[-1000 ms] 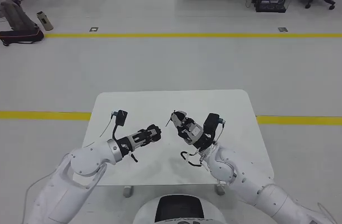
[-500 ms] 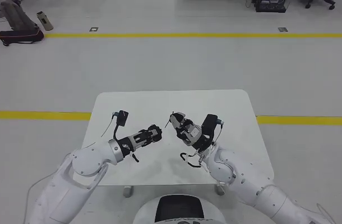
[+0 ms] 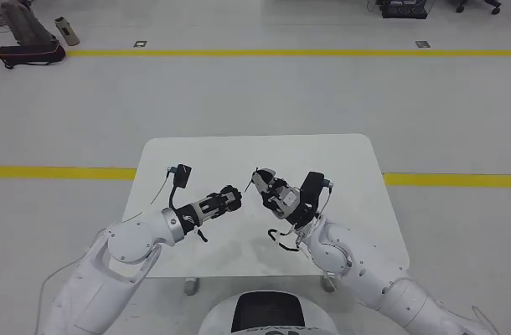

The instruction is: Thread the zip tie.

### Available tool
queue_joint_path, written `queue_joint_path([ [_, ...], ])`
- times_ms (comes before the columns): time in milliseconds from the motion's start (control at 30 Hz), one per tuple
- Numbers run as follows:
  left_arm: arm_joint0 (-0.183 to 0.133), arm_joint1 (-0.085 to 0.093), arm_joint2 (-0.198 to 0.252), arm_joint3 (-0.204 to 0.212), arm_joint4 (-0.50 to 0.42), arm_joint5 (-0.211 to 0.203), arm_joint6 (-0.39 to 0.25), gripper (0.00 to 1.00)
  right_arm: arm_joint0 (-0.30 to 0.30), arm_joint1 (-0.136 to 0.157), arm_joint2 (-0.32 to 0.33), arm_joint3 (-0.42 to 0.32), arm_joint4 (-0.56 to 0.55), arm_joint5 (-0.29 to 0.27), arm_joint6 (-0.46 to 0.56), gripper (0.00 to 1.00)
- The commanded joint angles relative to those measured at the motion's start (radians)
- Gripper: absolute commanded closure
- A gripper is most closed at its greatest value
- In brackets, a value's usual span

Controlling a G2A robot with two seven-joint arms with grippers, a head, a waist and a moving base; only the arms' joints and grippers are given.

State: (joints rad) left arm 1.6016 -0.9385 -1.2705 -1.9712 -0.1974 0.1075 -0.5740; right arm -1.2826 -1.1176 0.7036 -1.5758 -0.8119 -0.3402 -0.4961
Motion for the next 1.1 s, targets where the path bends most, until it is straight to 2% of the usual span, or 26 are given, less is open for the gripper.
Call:
queue_joint_path([
  [0, 0.000, 0.000, 0.000, 0.000, 0.000, 0.000, 0.000, 1.00, 0.002, -0.002, -0.002, 0.002, -0.006, 0.000, -0.001, 1.00],
  [1067, 0.000, 0.000, 0.000, 0.000, 0.000, 0.000, 0.000, 1.00, 0.043, -0.027, -0.041, 0.066, -0.006, 0.000, -0.028, 1.00],
])
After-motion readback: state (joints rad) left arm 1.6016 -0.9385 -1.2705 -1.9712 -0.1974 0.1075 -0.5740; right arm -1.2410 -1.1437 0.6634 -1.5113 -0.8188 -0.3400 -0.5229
